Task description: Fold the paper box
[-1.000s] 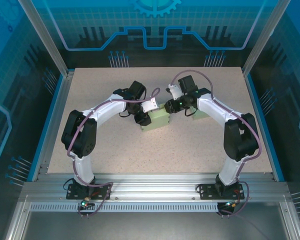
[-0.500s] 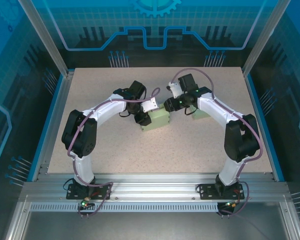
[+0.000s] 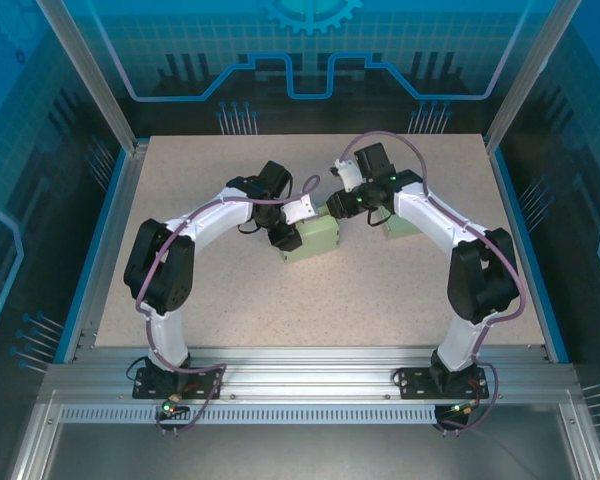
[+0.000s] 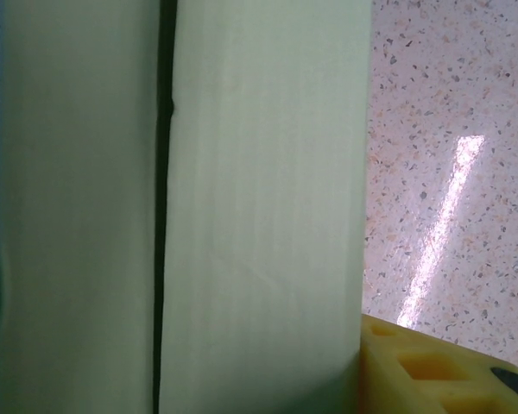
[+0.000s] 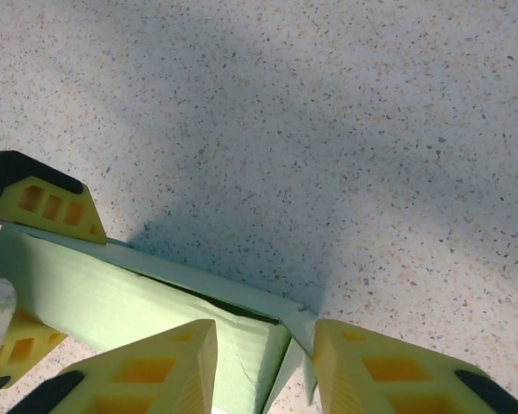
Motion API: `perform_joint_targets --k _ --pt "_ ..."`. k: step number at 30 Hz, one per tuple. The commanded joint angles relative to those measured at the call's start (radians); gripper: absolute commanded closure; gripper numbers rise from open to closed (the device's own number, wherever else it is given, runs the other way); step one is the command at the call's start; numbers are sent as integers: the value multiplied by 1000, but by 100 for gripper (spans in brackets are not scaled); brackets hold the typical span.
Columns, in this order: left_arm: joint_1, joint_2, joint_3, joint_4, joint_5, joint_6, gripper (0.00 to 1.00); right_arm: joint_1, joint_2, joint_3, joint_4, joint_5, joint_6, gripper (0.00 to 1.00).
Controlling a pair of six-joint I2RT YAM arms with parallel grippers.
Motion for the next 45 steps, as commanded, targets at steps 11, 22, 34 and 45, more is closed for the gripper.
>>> perform_joint_targets --k 11,22,34,45 --pt "5 61 -16 -64 -31 2 50 15 6 0 -35 19 4 68" --pt "6 85 6 -82 -57 -16 50 58 -8 -2 -85 1 61 93" --pt "5 96 10 -61 -116 -19 51 75 5 41 -122 -79 116 100" --pt "5 108 21 -51 -148 15 50 70 -18 -3 -119 -148 165 100"
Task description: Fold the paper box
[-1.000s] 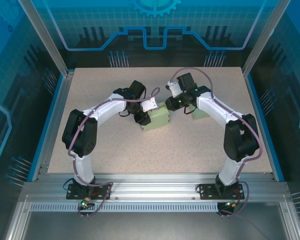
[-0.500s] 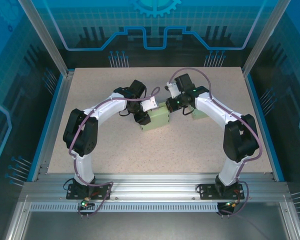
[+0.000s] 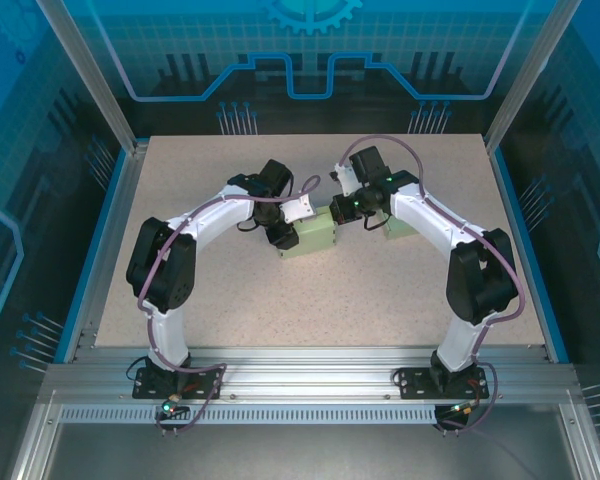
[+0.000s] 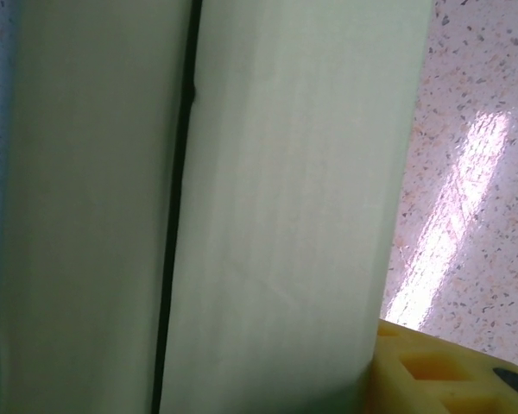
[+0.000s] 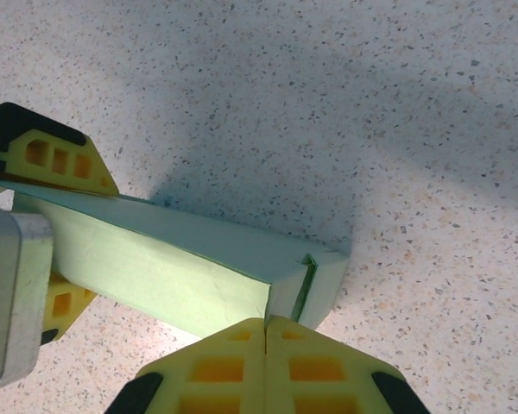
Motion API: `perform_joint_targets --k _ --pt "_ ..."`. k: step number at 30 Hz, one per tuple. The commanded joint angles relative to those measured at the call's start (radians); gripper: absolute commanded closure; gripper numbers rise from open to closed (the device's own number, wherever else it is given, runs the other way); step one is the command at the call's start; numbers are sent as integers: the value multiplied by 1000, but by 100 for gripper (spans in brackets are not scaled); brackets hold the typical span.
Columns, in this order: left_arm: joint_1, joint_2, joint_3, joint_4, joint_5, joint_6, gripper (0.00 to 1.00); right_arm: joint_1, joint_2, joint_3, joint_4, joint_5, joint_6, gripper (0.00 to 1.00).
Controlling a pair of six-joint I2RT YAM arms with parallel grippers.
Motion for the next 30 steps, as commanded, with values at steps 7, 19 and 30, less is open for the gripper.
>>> perform_joint_targets --k 7,19,30 --pt "10 115 27 -41 -16 44 49 40 -14 -42 -21 -159 33 100" --pt "33 164 97 -101 27 70 48 40 18 -74 -19 -83 24 100" --pt "37 77 62 -62 8 11 22 41 10 -79 -14 -65 33 100"
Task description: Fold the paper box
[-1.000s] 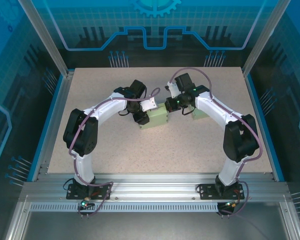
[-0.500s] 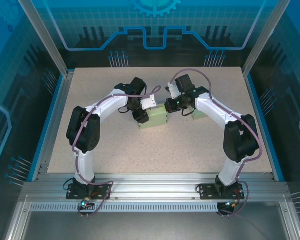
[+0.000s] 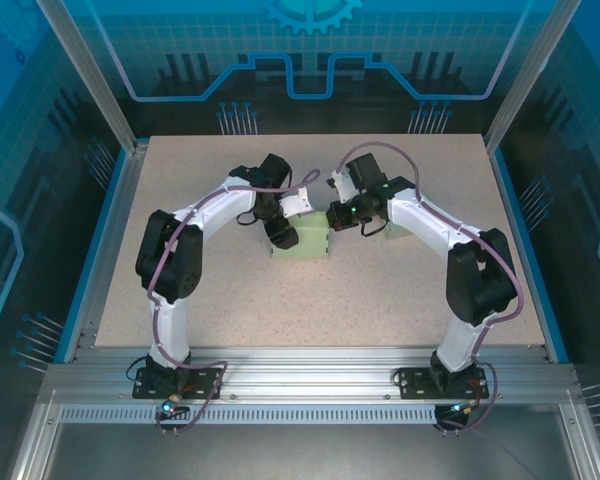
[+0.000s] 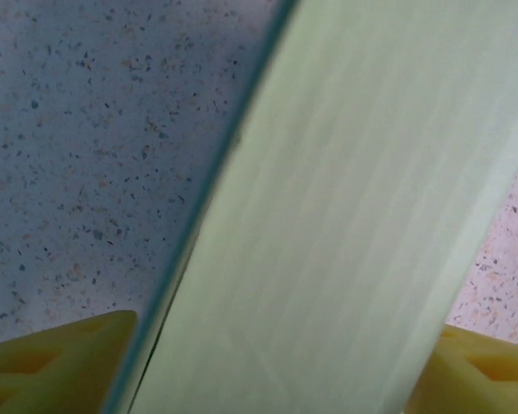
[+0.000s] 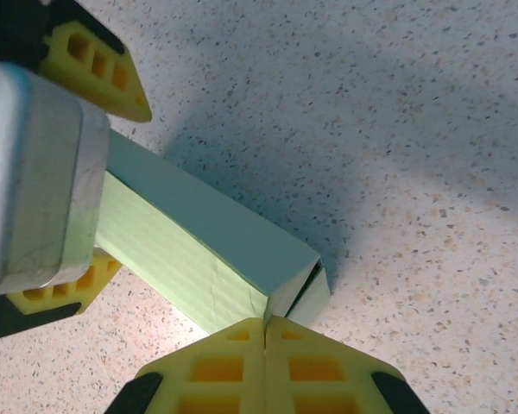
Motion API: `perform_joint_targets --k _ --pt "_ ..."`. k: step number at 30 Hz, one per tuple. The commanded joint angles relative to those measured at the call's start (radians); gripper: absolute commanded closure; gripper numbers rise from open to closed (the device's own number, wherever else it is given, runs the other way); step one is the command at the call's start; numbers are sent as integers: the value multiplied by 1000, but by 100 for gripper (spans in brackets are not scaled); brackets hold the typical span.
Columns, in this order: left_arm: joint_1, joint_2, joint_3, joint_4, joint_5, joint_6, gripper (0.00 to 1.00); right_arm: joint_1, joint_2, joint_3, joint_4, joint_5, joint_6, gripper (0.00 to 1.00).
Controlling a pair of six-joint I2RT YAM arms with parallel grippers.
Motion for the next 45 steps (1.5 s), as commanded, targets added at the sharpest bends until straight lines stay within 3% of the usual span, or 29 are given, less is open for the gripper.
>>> perform_joint_targets --k 1,15,18,23,28,31,34,38,42,45 --pt "4 -28 -57 32 -10 -34 21 23 12 -19 -51 -41 10 100" --pt "4 -220 -246 274 -115 -120 13 37 -47 -58 1 20 10 100" --pt "4 -273 -279 322 -98 -143 1 41 -58 -69 11 36 10 100" --pt "3 -391 -346 404 -45 -188 1 51 -64 -83 25 48 18 100" --pt "10 -514 -423 461 -70 -220 1 63 -69 -92 30 62 19 100" --pt "43 -546 -427 403 -120 -255 9 67 -77 -98 35 66 21 100" --pt "64 -577 -420 281 -107 -306 24 70 -85 -106 40 68 24 100" --pt "65 -619 -432 174 -56 -409 28 75 -90 -107 42 67 25 100" --pt "62 -658 -465 144 -15 -501 43 77 -91 -107 39 68 27 100" --pt "51 -681 -489 121 -27 -533 46 79 -89 -109 39 67 30 100"
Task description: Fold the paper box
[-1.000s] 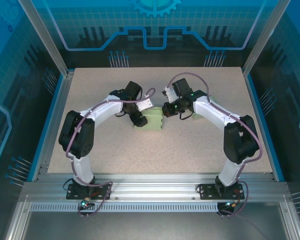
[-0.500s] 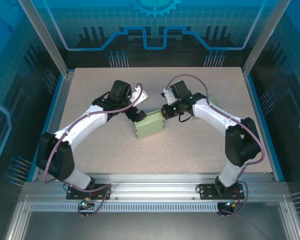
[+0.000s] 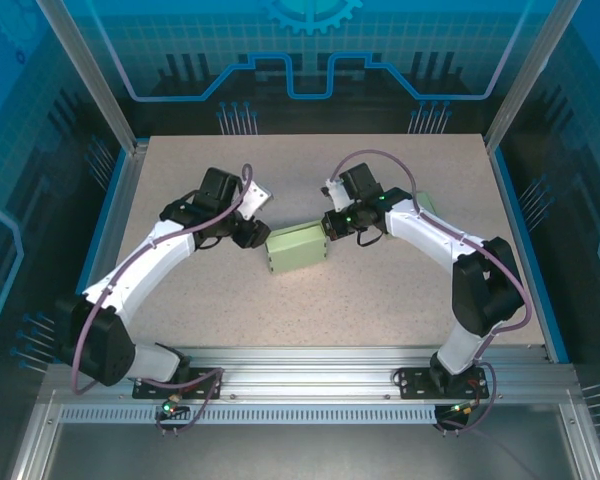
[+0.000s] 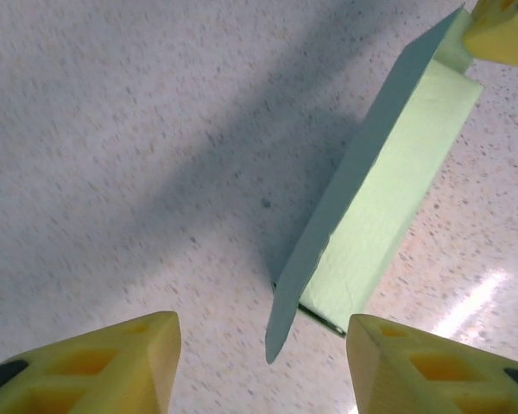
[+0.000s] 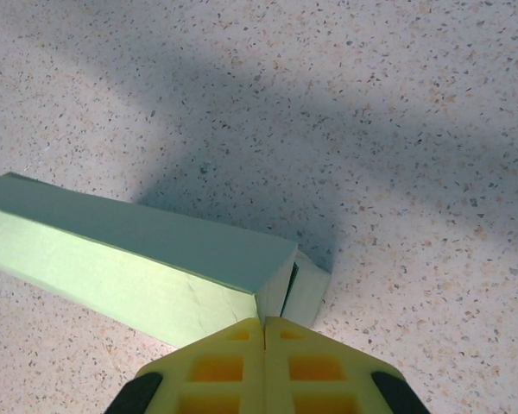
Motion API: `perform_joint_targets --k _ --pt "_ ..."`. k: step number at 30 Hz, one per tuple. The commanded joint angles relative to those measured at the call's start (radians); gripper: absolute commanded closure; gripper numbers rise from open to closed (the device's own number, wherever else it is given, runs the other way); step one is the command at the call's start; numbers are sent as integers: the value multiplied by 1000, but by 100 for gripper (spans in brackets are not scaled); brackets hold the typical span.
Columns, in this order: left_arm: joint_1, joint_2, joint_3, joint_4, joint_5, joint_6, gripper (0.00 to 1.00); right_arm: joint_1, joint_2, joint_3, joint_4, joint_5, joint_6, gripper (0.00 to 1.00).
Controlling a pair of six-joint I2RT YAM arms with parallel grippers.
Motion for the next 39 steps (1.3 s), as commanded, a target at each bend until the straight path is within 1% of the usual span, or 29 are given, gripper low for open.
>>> perform_joint_targets --k 1,3,5,7,9,12,17,24,30,34,37,39 --pt "-17 -37 -26 -83 5 -88 47 15 -17 -22 -21 5 17 100" --pt "-33 -24 -26 -102 -77 -104 47 17 -18 -23 -18 4 18 100" --pt "-37 4 -16 -116 -117 -126 52 21 -22 -25 -19 8 18 100" --pt "-46 36 -6 -132 -121 -132 53 24 -26 -26 -21 9 17 100" --pt "-75 61 -3 -123 -154 -131 53 26 -29 -29 -22 11 19 100" --pt "-98 93 4 -106 -174 -137 53 26 -31 -34 -19 13 20 100" --pt "-108 113 18 -75 -202 -154 54 27 -35 -37 -19 15 23 100" --pt "-108 99 29 -75 -238 -196 55 28 -33 -34 -19 15 26 100" --pt "-109 73 38 -62 -208 -238 56 27 -31 -32 -24 21 24 100" --pt "-109 62 43 -44 -169 -273 64 27 -28 -30 -24 20 23 100" --pt "-108 70 45 -43 -161 -291 67 27 -28 -29 -24 21 25 100" --pt "-108 86 54 -59 -164 -296 73 28 -28 -30 -25 20 24 100"
